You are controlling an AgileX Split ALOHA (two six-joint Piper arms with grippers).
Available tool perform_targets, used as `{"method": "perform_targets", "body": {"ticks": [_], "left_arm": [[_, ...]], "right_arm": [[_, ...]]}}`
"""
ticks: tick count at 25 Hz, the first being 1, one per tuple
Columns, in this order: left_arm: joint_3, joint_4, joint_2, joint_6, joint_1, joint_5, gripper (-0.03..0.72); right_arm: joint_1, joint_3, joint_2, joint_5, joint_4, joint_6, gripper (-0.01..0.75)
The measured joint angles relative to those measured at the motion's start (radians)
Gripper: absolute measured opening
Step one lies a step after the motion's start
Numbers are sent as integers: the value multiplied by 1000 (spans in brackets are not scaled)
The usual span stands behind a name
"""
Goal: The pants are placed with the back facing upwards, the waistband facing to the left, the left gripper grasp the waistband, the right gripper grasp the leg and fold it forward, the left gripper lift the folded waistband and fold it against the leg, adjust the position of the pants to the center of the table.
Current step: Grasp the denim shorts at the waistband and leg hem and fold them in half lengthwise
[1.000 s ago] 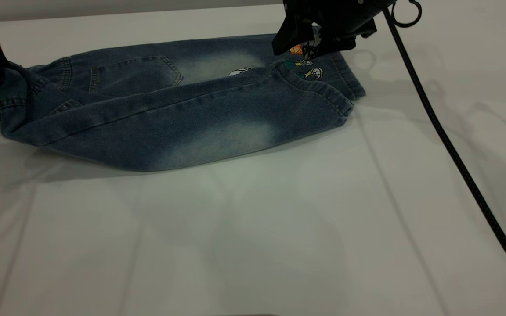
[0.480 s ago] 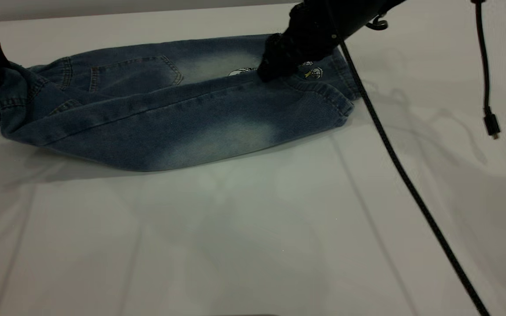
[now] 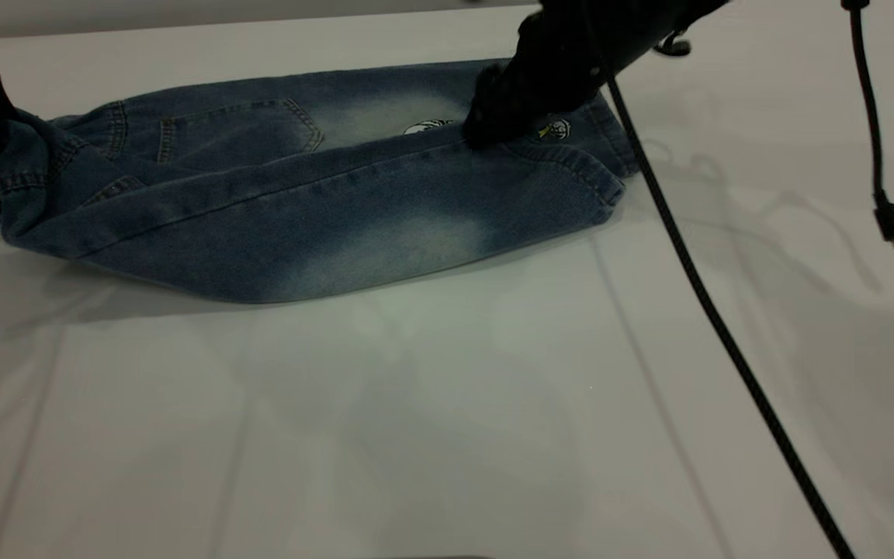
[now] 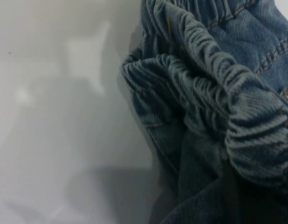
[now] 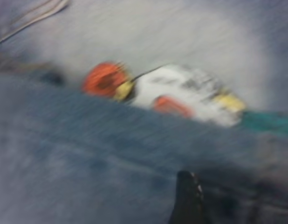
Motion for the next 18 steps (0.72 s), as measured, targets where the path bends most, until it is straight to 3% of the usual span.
{"method": "perform_targets", "body": {"ticks": [7,9,14,18], "left_arm": [[0,3,0,0,0,0,98],[0,4,0,0,0,0,98],[0,4,0,0,0,0,98],[0,4,0,20,0,0,98]], "right_arm": [[0,-19,10,25,1,16,402],[0,-25,12,25,1,17,341],[0,-25,14,42,8,20,76],[0,-25,13,49,9,22,24]]}}
